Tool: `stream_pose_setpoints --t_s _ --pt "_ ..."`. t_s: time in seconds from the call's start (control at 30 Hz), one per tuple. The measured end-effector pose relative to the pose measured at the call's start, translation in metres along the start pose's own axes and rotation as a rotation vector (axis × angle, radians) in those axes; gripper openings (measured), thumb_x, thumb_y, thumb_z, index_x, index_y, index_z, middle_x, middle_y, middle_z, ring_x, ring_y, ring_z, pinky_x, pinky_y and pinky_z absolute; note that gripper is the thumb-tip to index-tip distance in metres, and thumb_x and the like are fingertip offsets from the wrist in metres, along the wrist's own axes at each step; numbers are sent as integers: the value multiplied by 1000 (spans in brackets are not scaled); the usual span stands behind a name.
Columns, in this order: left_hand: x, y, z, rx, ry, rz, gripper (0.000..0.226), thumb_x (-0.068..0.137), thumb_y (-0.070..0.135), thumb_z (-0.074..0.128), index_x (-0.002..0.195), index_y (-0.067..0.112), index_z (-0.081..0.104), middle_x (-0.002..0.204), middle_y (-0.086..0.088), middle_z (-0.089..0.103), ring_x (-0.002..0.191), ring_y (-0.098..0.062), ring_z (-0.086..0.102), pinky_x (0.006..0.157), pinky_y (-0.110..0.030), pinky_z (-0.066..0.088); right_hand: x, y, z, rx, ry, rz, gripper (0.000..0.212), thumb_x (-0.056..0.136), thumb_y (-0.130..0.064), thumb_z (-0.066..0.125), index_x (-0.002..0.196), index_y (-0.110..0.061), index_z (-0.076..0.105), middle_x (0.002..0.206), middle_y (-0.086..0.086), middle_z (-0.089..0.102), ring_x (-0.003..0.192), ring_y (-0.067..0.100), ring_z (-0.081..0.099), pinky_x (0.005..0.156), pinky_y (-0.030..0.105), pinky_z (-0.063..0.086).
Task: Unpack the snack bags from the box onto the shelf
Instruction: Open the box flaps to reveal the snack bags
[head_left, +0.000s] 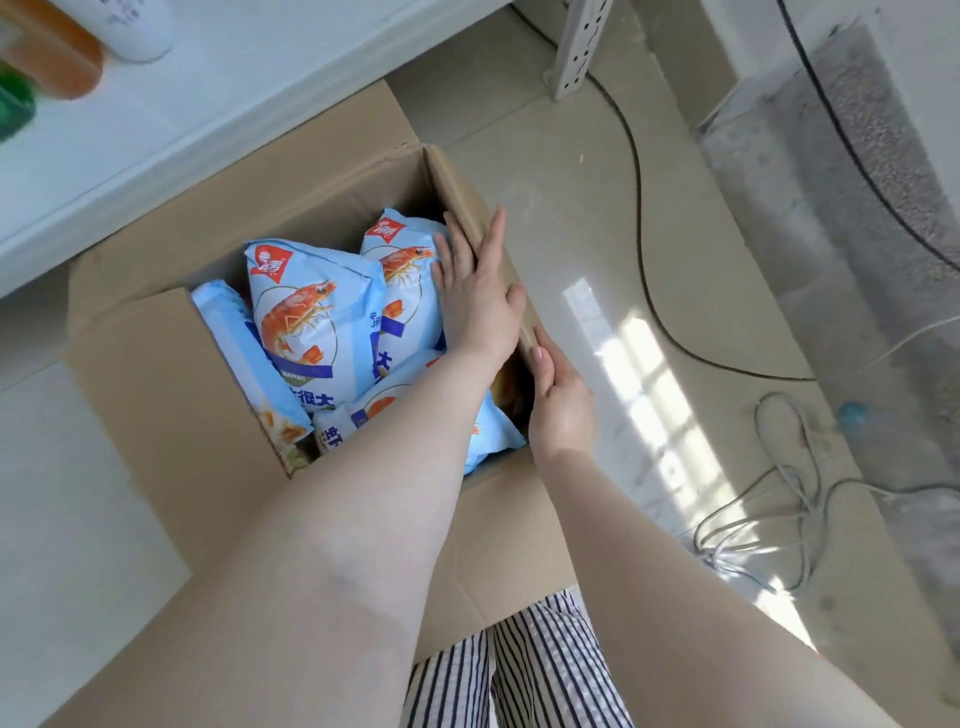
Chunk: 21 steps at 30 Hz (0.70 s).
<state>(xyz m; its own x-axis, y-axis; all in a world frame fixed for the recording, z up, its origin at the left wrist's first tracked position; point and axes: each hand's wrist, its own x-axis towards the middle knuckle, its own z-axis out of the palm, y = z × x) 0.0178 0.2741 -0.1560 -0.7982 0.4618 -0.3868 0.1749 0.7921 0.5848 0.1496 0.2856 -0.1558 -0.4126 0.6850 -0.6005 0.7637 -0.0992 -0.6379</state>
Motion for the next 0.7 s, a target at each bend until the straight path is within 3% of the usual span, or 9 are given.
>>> stream_pose_setpoints --t_s 0.1,0.2,0.3,0.37,0.47,0.6,0.7 --pt "-9 2 -21 -28 -52 45 78 93 17 56 153 29 8 160 -18 -2 148 -35 -3 120 -42 5 -1 -10 -13 -122 -44 -86 46 103 -43 36 148 -33 38 153 -5 40 142 14 33 116 34 29" --pt "-34 -9 -53 -46 21 107 73 95 16 55 153 26 12 161 -16 -3 148 -32 -2 120 -41 4 -9 -25 -26 -333 6 -227 47 104 -35 37 150 -24 35 157 9 31 147 24 23 117 42 24" --pt "-71 -34 -86 -33 140 -1 71 96 18 54 154 25 12 161 -12 -2 149 -29 0 121 -42 9 -24 -45 -23 -507 102 -331 47 103 -32 40 148 -17 40 155 13 35 144 31 29 117 43 24" --pt "-94 -58 -104 119 240 -147 72 96 29 53 154 23 10 161 -12 0 149 -27 2 121 -43 7 -36 -62 -8 -532 80 -403 52 99 -37 38 146 -16 43 154 12 39 144 31 30 117 43 25" --pt "-122 -97 -121 237 278 -483 88 91 49 53 154 21 -2 160 -17 -7 148 -33 -3 119 -50 2 -62 -90 28 -385 -117 -433 47 101 -37 44 145 -22 45 150 4 46 142 20 36 114 36 32" --pt "-144 -137 -126 147 234 -778 118 72 68 63 152 24 -13 157 -20 -19 145 -43 -10 113 -64 1 -93 -117 86 -222 -458 -272 39 102 -36 47 135 -19 56 129 0 63 115 12 57 93 25 43" --pt "-147 -152 -124 57 220 -838 123 67 74 62 150 30 -16 156 -19 -23 145 -43 -13 109 -68 1 -105 -117 120 -115 -556 -157 30 101 -29 49 112 -8 67 108 11 70 107 28 64 99 42 48"
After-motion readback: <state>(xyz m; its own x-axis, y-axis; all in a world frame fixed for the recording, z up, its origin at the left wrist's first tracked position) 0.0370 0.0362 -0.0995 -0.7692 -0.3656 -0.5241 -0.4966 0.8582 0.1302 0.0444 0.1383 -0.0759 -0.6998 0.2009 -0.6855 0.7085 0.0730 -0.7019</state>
